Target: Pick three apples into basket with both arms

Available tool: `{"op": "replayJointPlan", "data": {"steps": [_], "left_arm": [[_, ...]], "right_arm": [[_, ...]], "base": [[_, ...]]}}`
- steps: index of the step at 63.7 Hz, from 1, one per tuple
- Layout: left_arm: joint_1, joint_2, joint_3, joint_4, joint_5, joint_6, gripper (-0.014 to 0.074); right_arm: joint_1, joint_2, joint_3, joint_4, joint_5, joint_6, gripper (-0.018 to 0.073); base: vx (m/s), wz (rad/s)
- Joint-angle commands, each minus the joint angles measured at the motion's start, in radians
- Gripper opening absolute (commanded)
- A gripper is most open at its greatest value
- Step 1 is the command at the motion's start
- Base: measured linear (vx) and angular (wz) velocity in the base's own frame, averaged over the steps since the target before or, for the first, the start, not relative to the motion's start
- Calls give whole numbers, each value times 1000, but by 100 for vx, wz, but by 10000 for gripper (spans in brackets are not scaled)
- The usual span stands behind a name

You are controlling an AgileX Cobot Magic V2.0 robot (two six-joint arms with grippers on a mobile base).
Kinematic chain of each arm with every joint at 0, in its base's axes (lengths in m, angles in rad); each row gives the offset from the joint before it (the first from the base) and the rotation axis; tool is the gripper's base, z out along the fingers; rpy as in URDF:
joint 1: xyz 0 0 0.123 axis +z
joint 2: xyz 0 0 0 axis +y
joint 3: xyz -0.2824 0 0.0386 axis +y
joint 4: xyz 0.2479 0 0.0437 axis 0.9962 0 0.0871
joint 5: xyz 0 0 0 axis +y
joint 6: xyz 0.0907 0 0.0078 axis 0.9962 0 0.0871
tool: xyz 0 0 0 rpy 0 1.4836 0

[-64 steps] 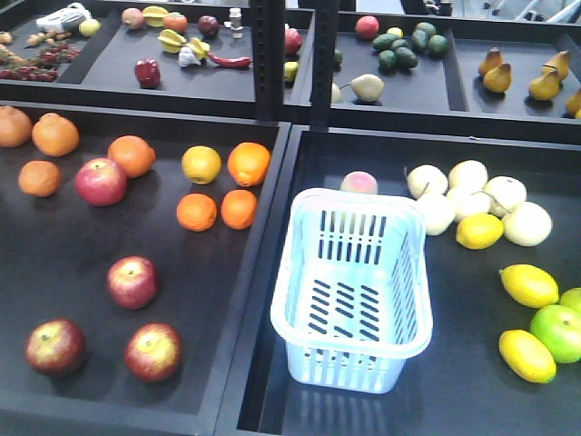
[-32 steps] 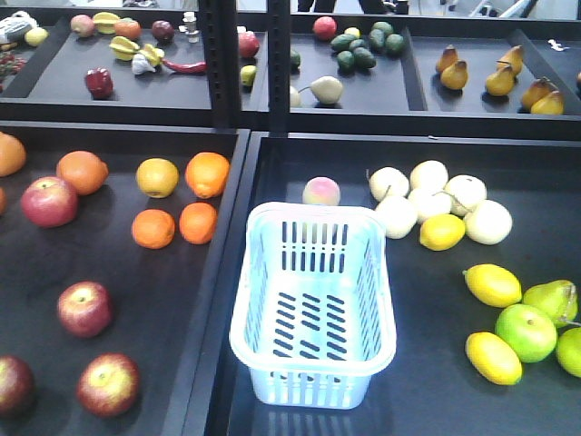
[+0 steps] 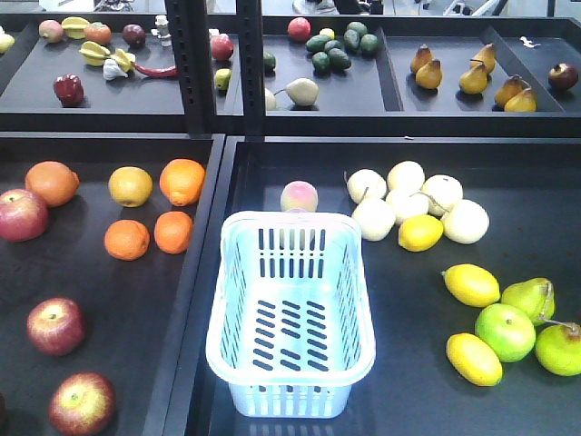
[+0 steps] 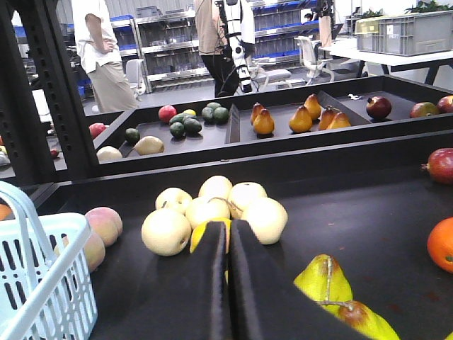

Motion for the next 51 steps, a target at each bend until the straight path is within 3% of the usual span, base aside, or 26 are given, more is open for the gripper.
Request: {"op": "replayJointPlan", "data": {"steps": [1,51], "left_arm": [[0,-13,-25,-1,-66,-2,-6],[0,-13,-25,-1,-66,-2,-6]], "right_arm": [[-5,-11,14,-8,-76,-7,-4],[-5,-11,14,-8,-76,-7,-4]], "base": [[1,-5],[1,-4]]}}
